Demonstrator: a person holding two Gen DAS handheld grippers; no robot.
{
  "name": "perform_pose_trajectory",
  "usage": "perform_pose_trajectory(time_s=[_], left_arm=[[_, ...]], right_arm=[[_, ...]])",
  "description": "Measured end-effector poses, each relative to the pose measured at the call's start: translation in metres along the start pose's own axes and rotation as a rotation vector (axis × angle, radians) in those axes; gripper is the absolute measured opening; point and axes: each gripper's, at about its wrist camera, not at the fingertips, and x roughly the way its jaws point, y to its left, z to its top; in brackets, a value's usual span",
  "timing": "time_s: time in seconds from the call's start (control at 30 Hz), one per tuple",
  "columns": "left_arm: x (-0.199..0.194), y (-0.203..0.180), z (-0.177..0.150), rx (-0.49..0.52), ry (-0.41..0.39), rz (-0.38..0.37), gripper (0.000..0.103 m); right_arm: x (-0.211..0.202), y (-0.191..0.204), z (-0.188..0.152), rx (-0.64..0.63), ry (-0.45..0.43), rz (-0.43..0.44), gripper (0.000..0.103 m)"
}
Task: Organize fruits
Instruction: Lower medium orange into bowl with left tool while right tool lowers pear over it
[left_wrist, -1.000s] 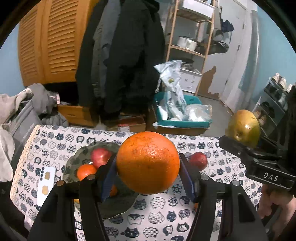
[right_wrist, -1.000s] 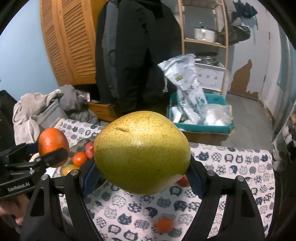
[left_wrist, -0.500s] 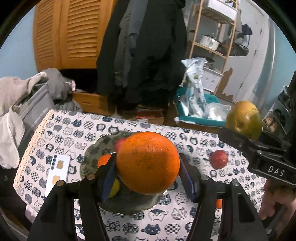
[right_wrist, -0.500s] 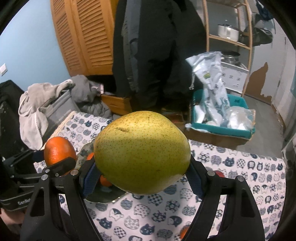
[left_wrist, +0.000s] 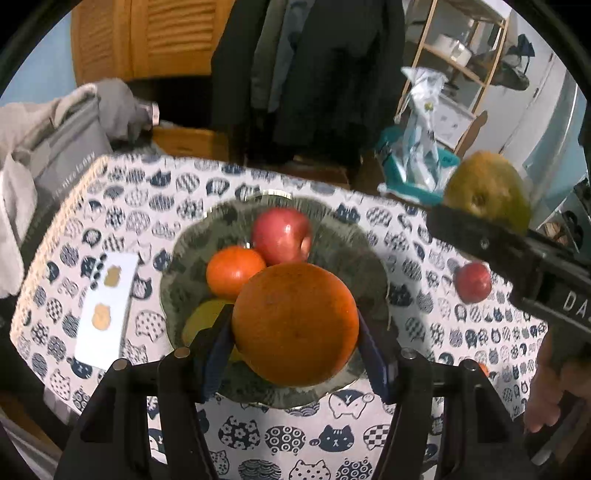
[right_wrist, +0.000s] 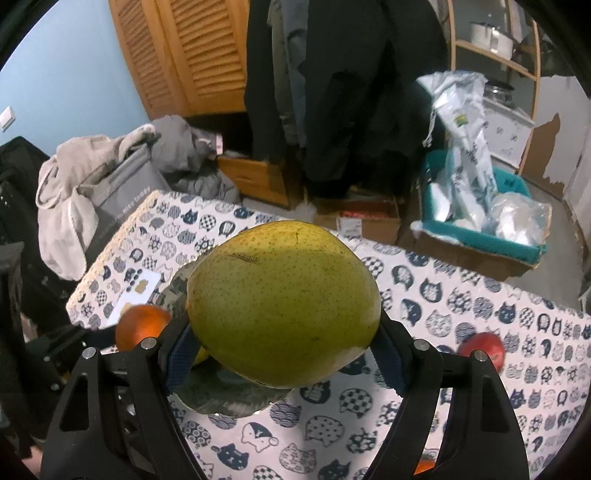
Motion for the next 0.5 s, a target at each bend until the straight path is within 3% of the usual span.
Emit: perform_pose_trajectory(time_s=[0.5], left_arm=[[0.044,0.002,-0.021,-0.009,0.132,0.027,0.065]], right_arm=[[0.048,0.008,-0.019,-0.015,0.106,-0.009,0.08]])
